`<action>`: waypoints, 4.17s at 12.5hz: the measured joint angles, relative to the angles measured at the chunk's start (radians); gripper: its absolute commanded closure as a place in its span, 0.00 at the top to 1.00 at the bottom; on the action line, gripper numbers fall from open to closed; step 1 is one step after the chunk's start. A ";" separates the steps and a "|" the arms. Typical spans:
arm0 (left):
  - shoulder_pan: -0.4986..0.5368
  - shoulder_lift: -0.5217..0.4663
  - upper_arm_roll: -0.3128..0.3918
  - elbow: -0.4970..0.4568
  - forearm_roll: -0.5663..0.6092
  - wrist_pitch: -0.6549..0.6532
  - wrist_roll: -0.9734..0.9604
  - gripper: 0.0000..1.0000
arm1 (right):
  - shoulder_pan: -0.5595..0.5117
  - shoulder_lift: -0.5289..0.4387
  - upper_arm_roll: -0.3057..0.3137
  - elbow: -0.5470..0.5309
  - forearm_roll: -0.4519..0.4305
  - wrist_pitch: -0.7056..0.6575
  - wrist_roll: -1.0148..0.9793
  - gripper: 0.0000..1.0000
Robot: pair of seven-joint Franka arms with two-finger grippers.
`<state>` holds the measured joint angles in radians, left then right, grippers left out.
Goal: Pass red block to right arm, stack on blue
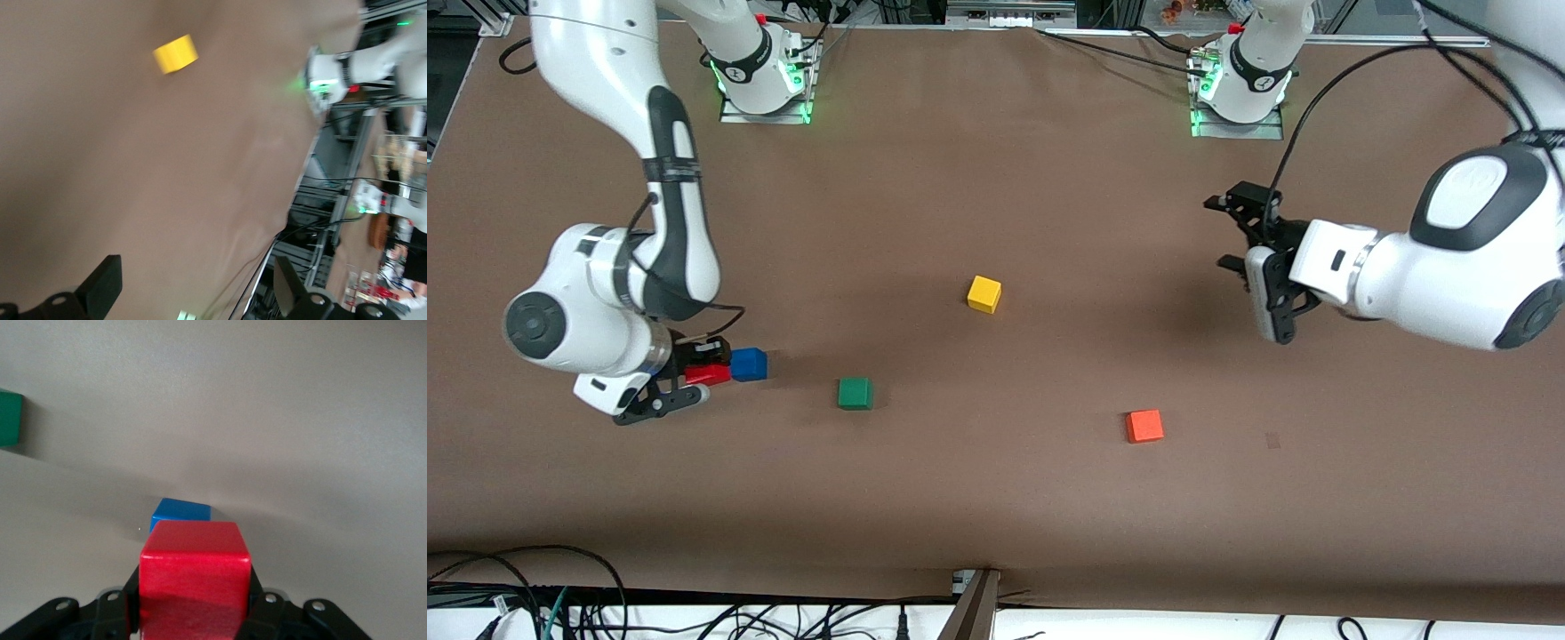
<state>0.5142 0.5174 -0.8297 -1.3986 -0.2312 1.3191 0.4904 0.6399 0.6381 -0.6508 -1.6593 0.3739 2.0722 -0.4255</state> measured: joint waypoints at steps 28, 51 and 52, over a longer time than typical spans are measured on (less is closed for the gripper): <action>-0.598 -0.542 0.875 -0.328 0.277 0.347 -0.605 1.00 | 0.097 -0.008 -0.028 -0.188 0.062 0.193 0.100 0.69; -0.598 -0.542 0.869 -0.324 0.277 0.352 -0.618 1.00 | 0.056 -0.041 -0.157 0.158 0.062 -0.339 0.100 1.00; -0.598 -0.542 0.869 -0.324 0.277 0.351 -0.618 1.00 | 0.055 -0.047 -0.155 0.162 0.061 -0.344 0.115 1.00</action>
<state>-0.0842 -0.0248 0.0397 -1.7226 0.0462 1.6700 -0.1276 0.6950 0.5911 -0.8063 -1.4977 0.4349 1.7284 -0.3107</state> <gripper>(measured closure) 0.000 0.000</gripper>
